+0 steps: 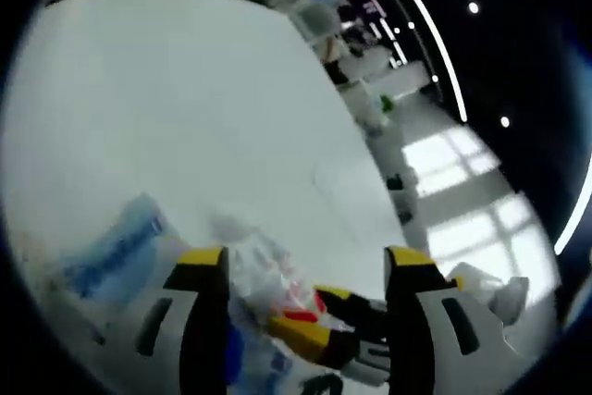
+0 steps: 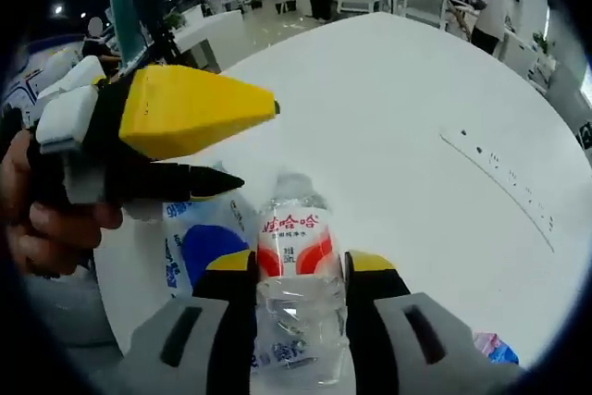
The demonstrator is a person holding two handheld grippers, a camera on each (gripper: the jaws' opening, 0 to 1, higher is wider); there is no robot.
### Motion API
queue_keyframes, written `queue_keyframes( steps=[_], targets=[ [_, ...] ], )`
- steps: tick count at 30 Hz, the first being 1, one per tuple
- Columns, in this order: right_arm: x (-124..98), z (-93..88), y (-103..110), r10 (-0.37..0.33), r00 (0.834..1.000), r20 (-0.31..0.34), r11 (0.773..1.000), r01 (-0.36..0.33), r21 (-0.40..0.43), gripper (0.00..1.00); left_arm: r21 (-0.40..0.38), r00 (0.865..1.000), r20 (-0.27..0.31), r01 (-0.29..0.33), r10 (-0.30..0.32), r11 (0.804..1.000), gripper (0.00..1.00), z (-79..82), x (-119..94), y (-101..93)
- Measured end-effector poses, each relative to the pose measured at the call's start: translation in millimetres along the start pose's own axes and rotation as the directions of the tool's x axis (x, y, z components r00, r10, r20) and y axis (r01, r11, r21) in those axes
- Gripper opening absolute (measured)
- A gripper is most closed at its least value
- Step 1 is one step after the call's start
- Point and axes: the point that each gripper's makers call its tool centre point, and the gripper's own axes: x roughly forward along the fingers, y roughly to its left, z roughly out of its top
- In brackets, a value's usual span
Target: Arrange the tabletop items into an orderly group along one side of the table until the central work area is clear of visible clutter.
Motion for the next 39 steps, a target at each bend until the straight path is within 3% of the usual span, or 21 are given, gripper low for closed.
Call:
queue_keyframes(
  steps=[5,12,21,25,31,36,39],
  targets=[
    [1.9,-0.9,-5.0,0.012,1.000,0.010,1.000,-0.012,0.019,0.35,0.013,0.999,-0.015,-0.047,0.047,0.999,0.66,-10.3,1.5,9.8],
    [2.4,-2.0,-6.5,0.018,1.000,0.015,1.000,-0.018,0.015,0.34,-0.012,0.998,-0.023,-0.056,0.056,0.998,0.65,-11.5,12.3,8.7],
    [2.8,-2.7,-7.8,0.026,1.000,0.014,0.999,-0.025,-0.020,0.34,-0.027,0.996,-0.055,-0.075,0.073,0.997,0.56,-13.3,25.7,15.5],
    [1.7,-2.9,-10.3,0.027,0.999,0.025,1.000,-0.027,0.003,0.33,-0.044,0.996,-0.055,-0.070,0.068,0.997,0.54,-12.1,28.9,14.4],
    [0.4,-4.0,-6.3,0.036,0.999,0.026,0.999,-0.036,-0.024,0.32,-0.041,0.994,-0.046,-0.101,0.099,0.994,0.43,-10.0,30.1,24.5],
    [-0.2,-5.4,-4.3,0.044,0.999,0.027,0.998,-0.043,-0.047,0.31,-0.042,0.988,-0.046,-0.149,0.147,0.988,0.25,-9.2,29.7,39.4],
    [-0.2,-6.2,-2.3,0.049,0.998,0.028,0.997,-0.047,-0.064,0.31,-0.099,0.988,-0.030,-0.153,0.151,0.983,0.22,-6.8,29.5,44.0]
  ],
)
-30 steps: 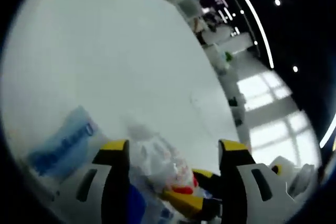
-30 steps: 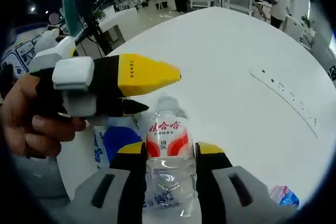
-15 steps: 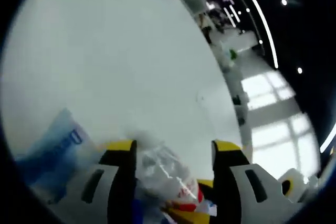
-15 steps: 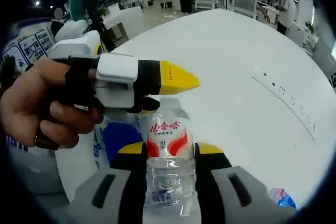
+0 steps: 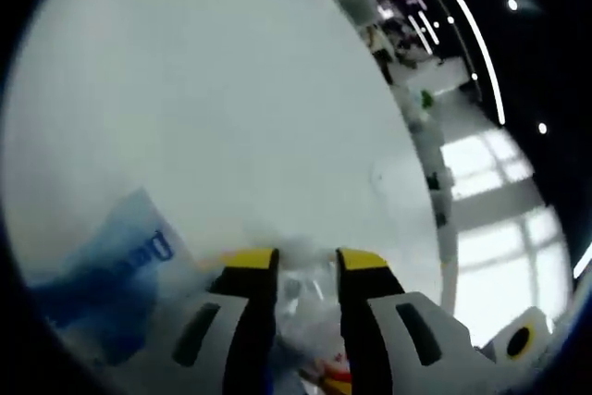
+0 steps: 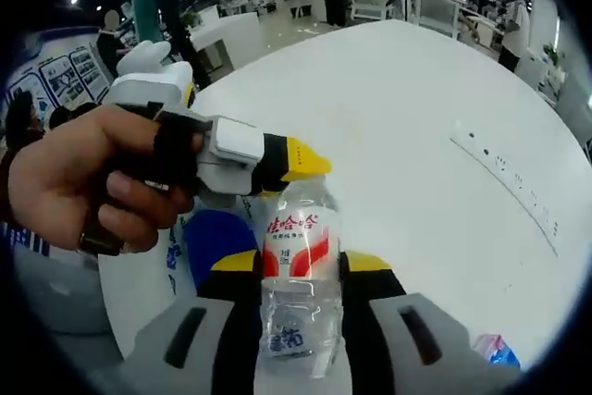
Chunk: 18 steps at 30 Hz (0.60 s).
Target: Arrange the tabletop items into an orderly group along one side of the table until the central work area is clear of visible clutter.
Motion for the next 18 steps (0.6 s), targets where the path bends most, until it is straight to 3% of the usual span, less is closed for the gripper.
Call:
queue_keyframes(
  steps=[7,13,14,15,16,17,18],
  targets=[
    [-0.6,1.6,0.9,-0.002,1.000,0.009,1.000,0.002,-0.012,0.30,-0.026,1.000,0.011,-0.008,0.008,1.000,0.21,1.0,0.2,-1.1],
    [-5.6,13.1,2.1,-0.005,0.999,0.046,0.999,0.006,-0.032,0.29,-0.004,0.998,0.060,0.037,-0.036,0.999,0.20,14.5,-7.8,-16.7],
    [-8.0,19.1,1.6,-0.005,0.998,0.069,1.000,0.007,-0.027,0.27,0.013,0.996,0.075,0.045,-0.046,0.999,0.20,21.9,-10.3,-20.5],
    [-12.4,34.0,-2.0,-0.017,0.991,0.133,1.000,0.019,-0.009,0.21,0.027,0.995,0.086,0.050,-0.052,0.998,0.20,26.1,-11.9,-22.2],
    [-19.6,50.0,-8.1,-0.041,0.978,0.206,0.999,0.039,0.011,0.02,0.032,0.996,0.084,0.034,-0.036,0.999,0.20,29.1,-13.4,-19.8],
    [-21.5,54.0,-16.0,-0.065,0.979,0.191,0.998,0.060,0.033,0.00,0.014,0.995,0.088,0.054,-0.055,0.998,0.19,33.0,-15.0,-20.8],
    [-15.9,57.1,-10.8,-0.037,0.986,0.164,0.993,0.055,-0.105,0.00,0.011,0.994,0.082,0.074,-0.075,0.997,0.19,34.1,-16.0,-24.1]
  ],
)
